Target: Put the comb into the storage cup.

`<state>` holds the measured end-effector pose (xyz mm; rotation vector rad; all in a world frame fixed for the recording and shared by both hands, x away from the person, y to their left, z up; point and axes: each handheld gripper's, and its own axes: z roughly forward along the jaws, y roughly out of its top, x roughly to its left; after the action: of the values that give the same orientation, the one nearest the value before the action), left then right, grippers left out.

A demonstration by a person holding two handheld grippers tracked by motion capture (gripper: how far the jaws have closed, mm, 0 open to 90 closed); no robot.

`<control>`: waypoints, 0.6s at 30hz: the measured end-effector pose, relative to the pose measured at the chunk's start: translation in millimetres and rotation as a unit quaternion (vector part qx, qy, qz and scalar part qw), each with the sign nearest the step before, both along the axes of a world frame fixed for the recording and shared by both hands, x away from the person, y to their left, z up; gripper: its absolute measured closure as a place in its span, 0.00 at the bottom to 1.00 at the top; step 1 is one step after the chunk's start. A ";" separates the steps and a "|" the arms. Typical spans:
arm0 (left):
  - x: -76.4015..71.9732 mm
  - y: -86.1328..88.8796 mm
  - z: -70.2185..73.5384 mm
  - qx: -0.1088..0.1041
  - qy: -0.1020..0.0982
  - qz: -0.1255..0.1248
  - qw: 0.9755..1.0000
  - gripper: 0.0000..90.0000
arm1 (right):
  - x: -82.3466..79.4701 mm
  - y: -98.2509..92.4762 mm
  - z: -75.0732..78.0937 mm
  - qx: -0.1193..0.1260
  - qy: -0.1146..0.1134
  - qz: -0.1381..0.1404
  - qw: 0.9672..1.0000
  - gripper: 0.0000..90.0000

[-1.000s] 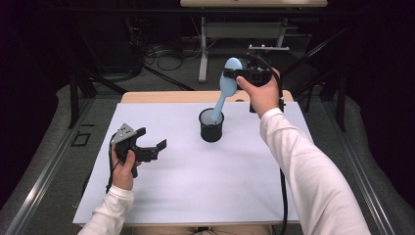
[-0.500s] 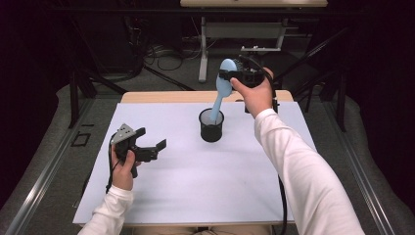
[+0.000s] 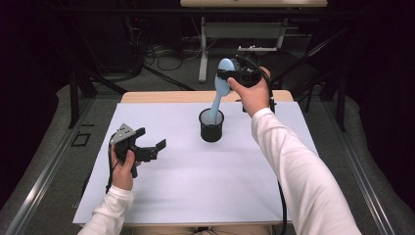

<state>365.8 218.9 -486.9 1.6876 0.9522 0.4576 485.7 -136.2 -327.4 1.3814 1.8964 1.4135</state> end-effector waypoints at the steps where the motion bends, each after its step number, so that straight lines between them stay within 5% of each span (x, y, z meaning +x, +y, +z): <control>1: 0.1 0.1 -0.1 0.000 0.000 -0.001 1.000 0.01 | 0.3 0.3 -0.1 -0.001 -0.001 0.000 1.000 0.54; 18: 0.0 0.3 -0.3 -0.004 0.001 0.000 1.000 0.01 | 3.2 0.7 -1.6 -0.009 -0.007 -0.007 1.000 0.54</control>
<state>365.9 219.1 -487.2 1.6819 0.9544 0.4523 488.9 -135.4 -329.1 1.3696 1.8829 1.3916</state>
